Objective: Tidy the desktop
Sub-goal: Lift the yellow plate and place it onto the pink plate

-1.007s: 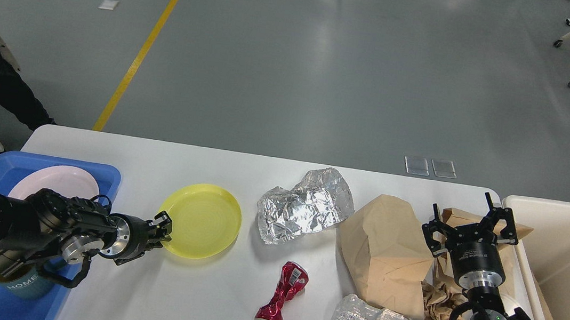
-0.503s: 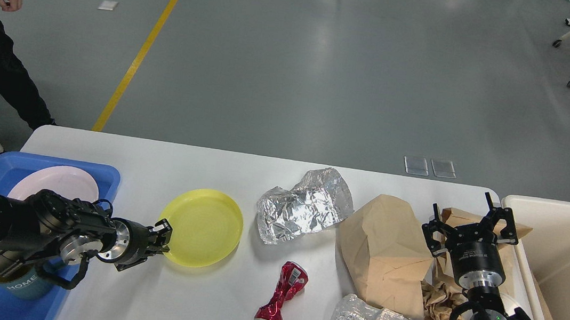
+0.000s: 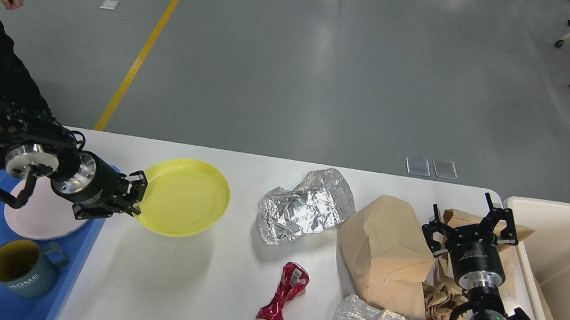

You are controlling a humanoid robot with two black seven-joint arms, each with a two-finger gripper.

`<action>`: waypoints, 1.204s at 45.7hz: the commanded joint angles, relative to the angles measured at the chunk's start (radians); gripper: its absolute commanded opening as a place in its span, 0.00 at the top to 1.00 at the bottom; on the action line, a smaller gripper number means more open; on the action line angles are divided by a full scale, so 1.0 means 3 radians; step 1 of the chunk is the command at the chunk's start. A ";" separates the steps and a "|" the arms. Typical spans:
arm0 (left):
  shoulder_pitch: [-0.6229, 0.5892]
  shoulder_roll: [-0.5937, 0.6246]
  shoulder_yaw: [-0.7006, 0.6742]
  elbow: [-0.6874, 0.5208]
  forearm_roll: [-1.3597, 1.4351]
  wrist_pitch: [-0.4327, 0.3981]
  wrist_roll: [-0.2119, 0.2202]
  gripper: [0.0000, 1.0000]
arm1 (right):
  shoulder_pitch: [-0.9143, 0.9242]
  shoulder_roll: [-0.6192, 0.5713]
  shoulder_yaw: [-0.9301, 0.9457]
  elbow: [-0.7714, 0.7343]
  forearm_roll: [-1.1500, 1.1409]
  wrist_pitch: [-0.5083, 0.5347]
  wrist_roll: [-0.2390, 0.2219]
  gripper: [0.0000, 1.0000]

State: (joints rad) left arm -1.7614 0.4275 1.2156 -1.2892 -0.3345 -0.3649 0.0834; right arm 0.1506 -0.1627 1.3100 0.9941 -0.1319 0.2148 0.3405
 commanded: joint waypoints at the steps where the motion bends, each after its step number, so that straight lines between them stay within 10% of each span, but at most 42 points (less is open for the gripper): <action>1: -0.0688 0.0002 0.0294 -0.0570 -0.0010 -0.0016 -0.0053 1.00 | 0.0004 0.0000 0.0000 0.0005 0.0000 0.0000 0.0000 0.00; 11: -0.1471 0.0042 0.0539 -0.1240 -0.0031 -0.0041 -0.0109 1.00 | -0.0001 0.0000 0.0000 0.0005 0.0000 0.0000 0.0000 0.00; 23: -0.1441 0.0308 0.0811 -0.1016 -0.0020 -0.0093 -0.0130 1.00 | -0.0001 -0.0005 0.0000 0.0005 0.0000 0.0000 0.0000 0.00; 55: 0.1529 0.0993 -0.0549 0.2144 0.0158 -0.0589 0.0192 1.00 | -0.0001 0.0000 0.0000 0.0005 0.0000 0.0000 0.0000 0.00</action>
State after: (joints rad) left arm -1.4414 0.7357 1.1507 -0.7721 -0.3033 -0.5369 0.1285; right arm 0.1502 -0.1629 1.3100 0.9956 -0.1319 0.2147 0.3405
